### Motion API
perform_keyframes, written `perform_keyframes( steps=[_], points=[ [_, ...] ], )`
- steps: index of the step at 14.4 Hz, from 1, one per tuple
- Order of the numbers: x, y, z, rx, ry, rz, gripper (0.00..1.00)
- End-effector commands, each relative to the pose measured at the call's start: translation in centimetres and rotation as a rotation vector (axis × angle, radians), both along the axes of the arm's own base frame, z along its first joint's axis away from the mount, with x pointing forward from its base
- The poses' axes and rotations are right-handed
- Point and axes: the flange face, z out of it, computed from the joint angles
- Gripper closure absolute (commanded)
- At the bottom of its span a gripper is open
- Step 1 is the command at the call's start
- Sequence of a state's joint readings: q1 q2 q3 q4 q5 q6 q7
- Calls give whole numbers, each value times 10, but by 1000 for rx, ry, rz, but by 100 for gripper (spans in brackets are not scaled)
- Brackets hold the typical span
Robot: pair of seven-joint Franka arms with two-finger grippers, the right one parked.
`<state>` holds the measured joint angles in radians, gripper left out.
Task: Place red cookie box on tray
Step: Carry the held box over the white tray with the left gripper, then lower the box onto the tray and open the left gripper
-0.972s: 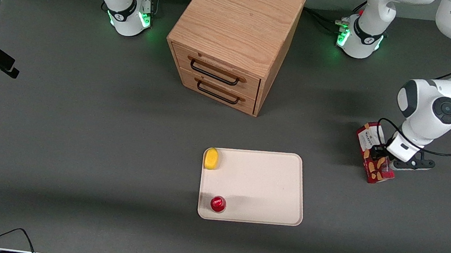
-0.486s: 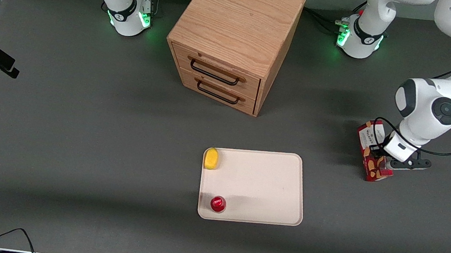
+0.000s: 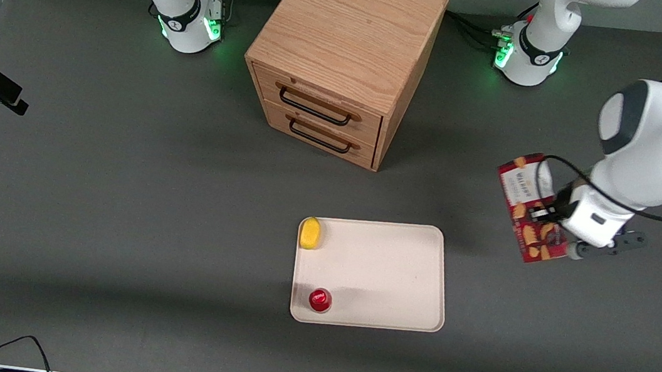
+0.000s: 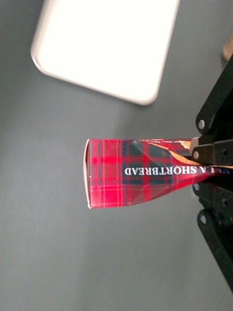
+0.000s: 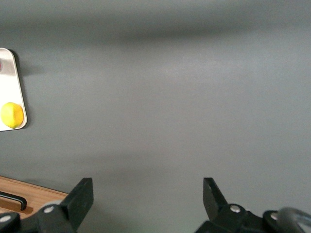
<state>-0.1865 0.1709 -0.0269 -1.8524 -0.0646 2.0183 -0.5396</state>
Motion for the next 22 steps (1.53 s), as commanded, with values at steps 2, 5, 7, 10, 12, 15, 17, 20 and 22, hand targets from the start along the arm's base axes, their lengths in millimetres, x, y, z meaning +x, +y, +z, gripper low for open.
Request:
perform_keyframes(
  steps=[2,5,7,10,12,15,17,20,22],
  points=[
    [48,-92,-63,-16,-47,147,100],
    [62,-128,-112,4,-116,191,100],
    [64,-143,-134,24,-153,185,100],
    [70,-153,-155,42,-183,162,100],
    [69,-157,-163,54,-200,132,100],
    [70,-159,-180,95,-238,66,100],
    [70,-161,-189,86,-240,65,100],
    [71,-160,-188,70,-249,74,0],
    [74,-157,-180,82,-246,66,0]
  ],
)
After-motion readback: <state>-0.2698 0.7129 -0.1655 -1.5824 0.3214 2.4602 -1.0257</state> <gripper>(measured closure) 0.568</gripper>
